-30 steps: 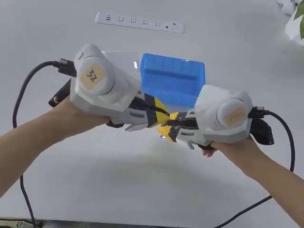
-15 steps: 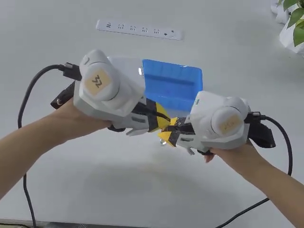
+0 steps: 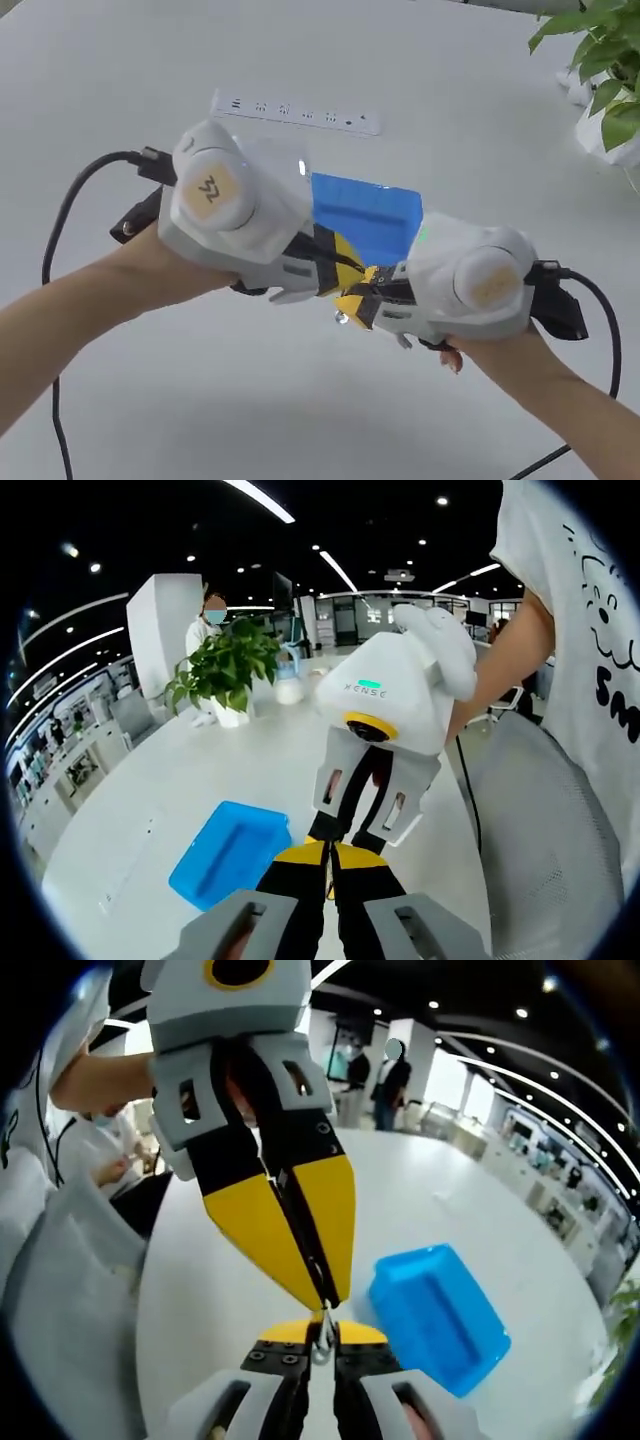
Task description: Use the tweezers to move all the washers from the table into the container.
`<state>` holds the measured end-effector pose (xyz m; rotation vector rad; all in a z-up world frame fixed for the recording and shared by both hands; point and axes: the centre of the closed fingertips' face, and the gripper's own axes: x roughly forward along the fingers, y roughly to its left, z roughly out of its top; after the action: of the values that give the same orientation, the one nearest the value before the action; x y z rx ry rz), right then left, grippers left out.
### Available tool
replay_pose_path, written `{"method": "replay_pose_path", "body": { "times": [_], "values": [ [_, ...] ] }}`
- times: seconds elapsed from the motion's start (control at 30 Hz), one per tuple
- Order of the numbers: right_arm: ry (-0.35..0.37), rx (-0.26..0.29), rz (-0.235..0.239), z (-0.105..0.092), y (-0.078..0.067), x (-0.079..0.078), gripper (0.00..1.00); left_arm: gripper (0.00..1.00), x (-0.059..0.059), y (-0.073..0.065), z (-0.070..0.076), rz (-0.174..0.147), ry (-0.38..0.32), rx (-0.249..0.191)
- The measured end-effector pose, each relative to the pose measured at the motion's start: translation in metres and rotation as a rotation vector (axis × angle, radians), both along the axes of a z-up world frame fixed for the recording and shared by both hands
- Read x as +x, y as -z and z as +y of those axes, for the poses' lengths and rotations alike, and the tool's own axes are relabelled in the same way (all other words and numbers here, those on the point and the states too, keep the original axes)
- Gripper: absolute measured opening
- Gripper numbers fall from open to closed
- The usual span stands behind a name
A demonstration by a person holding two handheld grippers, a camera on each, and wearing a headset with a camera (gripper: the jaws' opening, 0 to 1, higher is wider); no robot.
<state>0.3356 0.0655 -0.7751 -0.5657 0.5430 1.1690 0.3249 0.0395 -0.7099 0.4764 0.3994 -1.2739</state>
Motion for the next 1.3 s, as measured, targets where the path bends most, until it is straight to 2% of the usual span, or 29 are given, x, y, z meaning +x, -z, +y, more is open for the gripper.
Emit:
{"method": "replay_pose_path", "body": {
  "times": [0.13,0.3,0.53,0.73,1.0,1.17,1.3],
  "values": [
    [0.012,0.008,-0.018,0.000,-0.009,0.008,0.03,0.00,0.006,-0.010,-0.002,-0.033,0.003,0.002],
    [0.032,0.015,-0.043,0.000,-0.018,0.020,0.03,0.00,0.015,-0.018,-0.004,-0.058,-0.005,0.000],
    [0.061,0.022,-0.080,-0.003,-0.031,0.037,0.03,0.00,0.030,-0.031,-0.006,-0.090,-0.038,-0.030],
    [0.093,0.035,-0.097,-0.002,-0.036,0.055,0.03,0.00,0.045,-0.036,-0.008,-0.137,-0.069,-0.019],
    [0.110,0.039,-0.111,0.000,-0.038,0.068,0.03,0.00,0.063,-0.035,-0.004,-0.128,-0.120,-0.042],
    [0.120,0.034,-0.118,0.001,-0.034,0.081,0.03,0.00,0.074,-0.030,-0.004,-0.152,-0.122,-0.015],
    [0.129,0.027,-0.113,0.001,-0.028,0.091,0.03,0.00,0.082,-0.024,-0.005,-0.147,-0.124,0.003]
  ]
}}
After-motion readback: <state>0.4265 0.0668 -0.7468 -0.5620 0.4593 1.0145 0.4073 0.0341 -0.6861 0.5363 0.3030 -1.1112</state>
